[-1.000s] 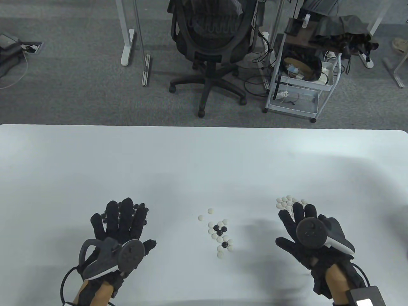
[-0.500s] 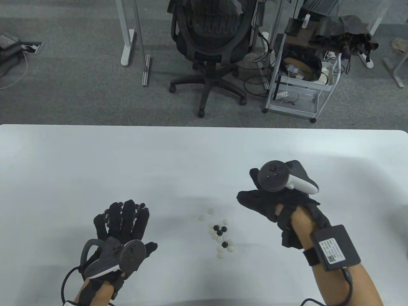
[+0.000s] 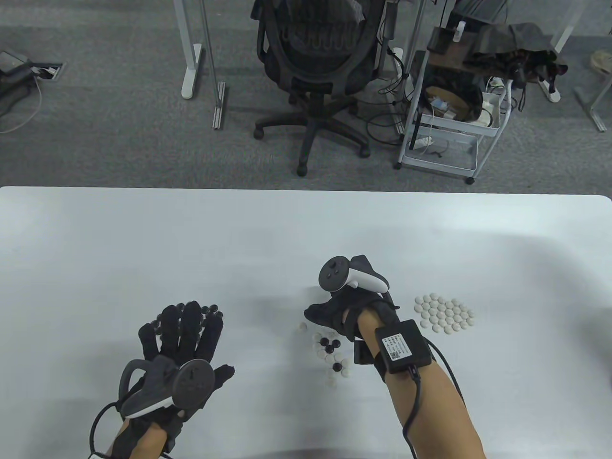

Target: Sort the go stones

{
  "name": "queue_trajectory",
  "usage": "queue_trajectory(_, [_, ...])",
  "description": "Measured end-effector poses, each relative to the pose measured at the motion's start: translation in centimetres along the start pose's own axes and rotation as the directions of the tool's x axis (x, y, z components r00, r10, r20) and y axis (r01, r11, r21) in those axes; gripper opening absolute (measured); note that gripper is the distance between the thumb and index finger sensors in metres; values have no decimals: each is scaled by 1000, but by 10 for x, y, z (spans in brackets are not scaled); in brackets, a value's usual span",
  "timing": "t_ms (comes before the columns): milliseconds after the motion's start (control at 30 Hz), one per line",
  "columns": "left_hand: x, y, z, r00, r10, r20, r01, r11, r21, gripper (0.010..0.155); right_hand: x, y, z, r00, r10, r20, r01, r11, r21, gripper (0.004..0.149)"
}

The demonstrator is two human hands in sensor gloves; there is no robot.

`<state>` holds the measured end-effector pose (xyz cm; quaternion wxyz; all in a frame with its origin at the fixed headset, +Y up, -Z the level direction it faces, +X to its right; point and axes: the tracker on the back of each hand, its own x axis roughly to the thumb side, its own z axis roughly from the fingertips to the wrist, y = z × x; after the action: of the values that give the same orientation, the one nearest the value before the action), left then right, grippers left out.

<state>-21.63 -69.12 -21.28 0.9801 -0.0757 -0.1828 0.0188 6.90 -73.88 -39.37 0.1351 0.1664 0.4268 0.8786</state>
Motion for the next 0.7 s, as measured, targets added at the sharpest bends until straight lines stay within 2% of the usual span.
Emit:
queue_trajectory(267, [-3,0,0,1000,25,12,-25,1000,18,78,-20,3,-8,998,39,-59,-37,999,27,59])
queue_trajectory(433, [-3,0,0,1000,28,5,-28,999,19,78,-43,-5,6,988,74,-136,-74,997,8,59])
queue_trajectory(700, [-4,0,0,1000,25,-8,-25,1000,3,78,-104,-15,40,944,99,-316,-105,994,-4,59])
